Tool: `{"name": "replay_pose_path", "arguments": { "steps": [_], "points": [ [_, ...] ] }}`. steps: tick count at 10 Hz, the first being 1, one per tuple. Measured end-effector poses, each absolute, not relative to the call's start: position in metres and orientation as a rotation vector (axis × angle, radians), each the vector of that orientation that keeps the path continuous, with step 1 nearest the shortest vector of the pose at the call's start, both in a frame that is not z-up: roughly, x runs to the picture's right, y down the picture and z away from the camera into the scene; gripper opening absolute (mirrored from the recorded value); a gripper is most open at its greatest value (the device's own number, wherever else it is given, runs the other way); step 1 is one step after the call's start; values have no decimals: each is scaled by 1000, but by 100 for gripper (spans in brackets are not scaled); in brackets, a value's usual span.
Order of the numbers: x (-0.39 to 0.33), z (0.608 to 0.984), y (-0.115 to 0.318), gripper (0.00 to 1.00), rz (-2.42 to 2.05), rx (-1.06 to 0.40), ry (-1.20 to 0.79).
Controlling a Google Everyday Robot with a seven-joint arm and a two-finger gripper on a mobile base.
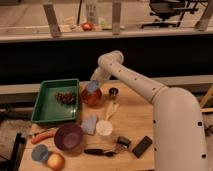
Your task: Place sponge in red bowl
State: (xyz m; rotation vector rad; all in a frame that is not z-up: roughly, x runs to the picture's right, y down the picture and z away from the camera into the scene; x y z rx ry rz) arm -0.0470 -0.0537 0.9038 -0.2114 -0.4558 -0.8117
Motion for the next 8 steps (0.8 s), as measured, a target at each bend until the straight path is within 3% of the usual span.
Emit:
{"name": "replay_pose_path", "arguments": {
  "steps": [8],
  "points": [
    [-63, 907, -44, 0, -879, -292, -415]
  ]
}}
